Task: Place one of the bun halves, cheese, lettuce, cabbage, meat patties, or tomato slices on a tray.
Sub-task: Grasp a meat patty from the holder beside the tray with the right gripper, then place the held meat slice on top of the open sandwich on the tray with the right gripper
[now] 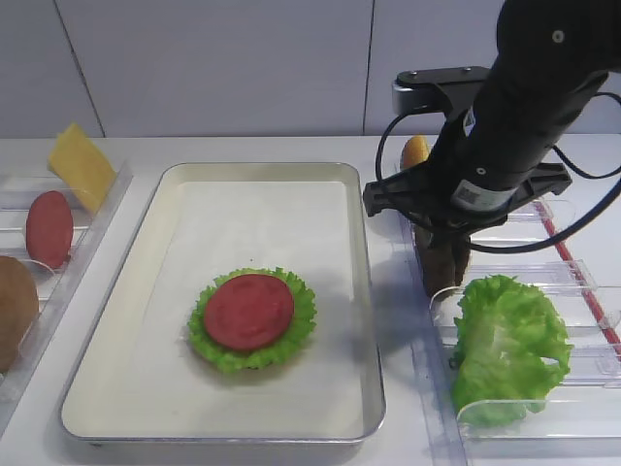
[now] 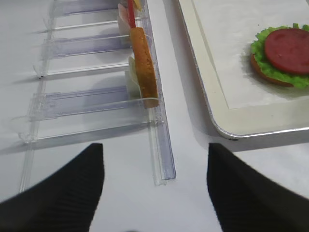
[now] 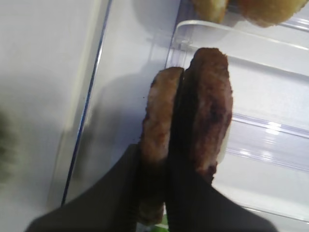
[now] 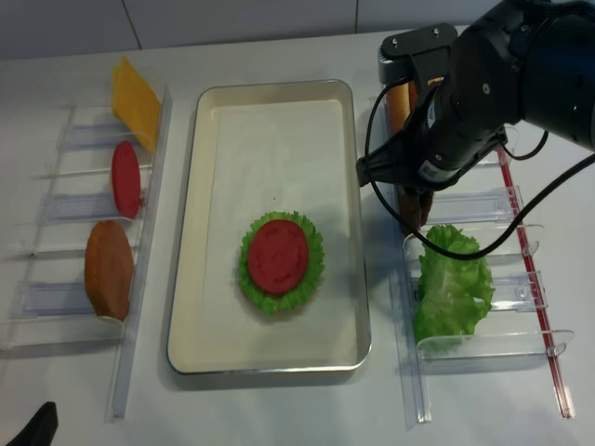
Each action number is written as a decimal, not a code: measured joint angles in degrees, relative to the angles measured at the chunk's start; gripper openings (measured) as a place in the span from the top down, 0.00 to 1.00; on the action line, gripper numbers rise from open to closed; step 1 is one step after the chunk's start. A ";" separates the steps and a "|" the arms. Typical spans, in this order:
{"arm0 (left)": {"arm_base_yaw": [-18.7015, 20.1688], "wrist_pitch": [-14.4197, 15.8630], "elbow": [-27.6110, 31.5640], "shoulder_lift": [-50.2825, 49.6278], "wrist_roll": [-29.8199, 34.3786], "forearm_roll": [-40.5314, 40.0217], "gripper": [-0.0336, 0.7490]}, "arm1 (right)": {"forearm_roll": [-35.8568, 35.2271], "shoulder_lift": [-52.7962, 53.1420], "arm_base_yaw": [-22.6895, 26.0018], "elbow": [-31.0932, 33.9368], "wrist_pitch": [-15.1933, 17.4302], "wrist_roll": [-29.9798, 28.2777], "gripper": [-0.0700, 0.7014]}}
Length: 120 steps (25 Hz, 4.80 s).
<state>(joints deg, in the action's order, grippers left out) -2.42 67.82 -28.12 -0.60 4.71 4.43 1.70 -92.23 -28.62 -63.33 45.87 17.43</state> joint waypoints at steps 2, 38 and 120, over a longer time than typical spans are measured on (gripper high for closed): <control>0.00 0.00 0.00 0.00 0.00 0.00 0.41 | 0.03 0.00 0.00 0.00 0.00 0.10 0.73; 0.00 0.00 0.00 0.00 0.00 0.00 0.41 | -2.14 11.38 0.00 0.00 5.13 -0.09 0.73; 0.00 0.00 0.00 0.00 0.00 0.00 0.41 | -76.16 -12.17 7.51 -4.44 22.09 -59.75 0.73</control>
<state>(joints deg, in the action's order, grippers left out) -2.42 67.82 -28.12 -0.60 4.71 4.43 -74.46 -104.40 -21.11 -67.77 67.96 -42.32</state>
